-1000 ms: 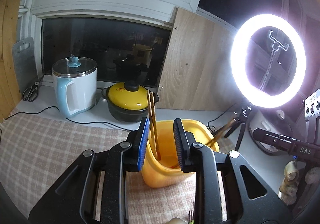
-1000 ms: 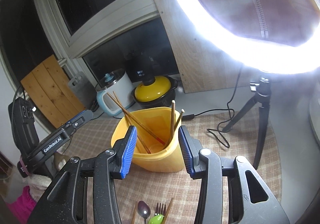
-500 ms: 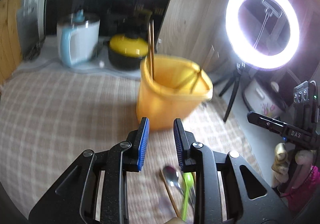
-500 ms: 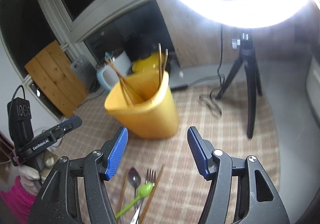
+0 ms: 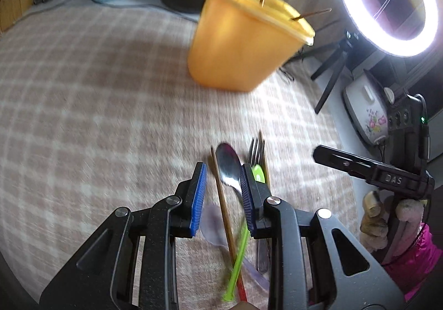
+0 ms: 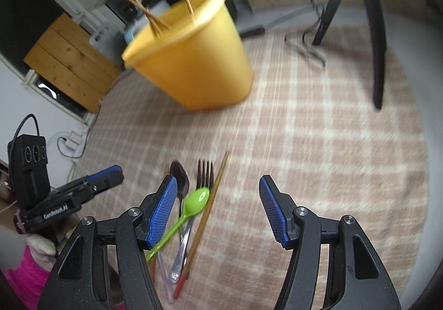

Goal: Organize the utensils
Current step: 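Move both open tools down to the chopsticks beside the spoons and fork, then close the left tool on a chopstick while the right tool grips another chopstick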

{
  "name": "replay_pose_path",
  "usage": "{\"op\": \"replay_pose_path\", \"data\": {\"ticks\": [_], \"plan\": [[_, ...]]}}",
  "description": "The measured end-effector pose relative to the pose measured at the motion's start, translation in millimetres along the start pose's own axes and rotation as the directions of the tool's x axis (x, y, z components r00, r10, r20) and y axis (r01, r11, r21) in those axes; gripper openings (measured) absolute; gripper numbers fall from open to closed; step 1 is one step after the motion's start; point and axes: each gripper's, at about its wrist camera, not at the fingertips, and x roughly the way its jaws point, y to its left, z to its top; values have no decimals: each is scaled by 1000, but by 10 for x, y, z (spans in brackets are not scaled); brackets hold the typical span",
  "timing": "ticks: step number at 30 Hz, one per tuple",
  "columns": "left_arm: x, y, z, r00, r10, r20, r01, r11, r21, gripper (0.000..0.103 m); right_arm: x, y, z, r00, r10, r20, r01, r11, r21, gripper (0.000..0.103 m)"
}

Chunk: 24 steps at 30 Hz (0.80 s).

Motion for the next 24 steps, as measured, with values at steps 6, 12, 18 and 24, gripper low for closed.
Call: {"op": "replay_pose_path", "data": {"ticks": [6,12,18,24], "plan": [[162,44,-17,996,-50,-73,50,999,-1,24,249,69,-47,997,-19,-74,21,999,38,29],[245,64,-5,989,-84,-118,89,995,40,24,439,231,-51,989,-76,-125,81,996,35,22],[324,85,46,979,-123,-163,135,988,69,24,604,314,-88,980,-131,-150,144,986,79,17],[417,110,71,972,-139,-188,156,984,81,24,727,347,-72,970,-173,-169,193,974,115,16]]}}
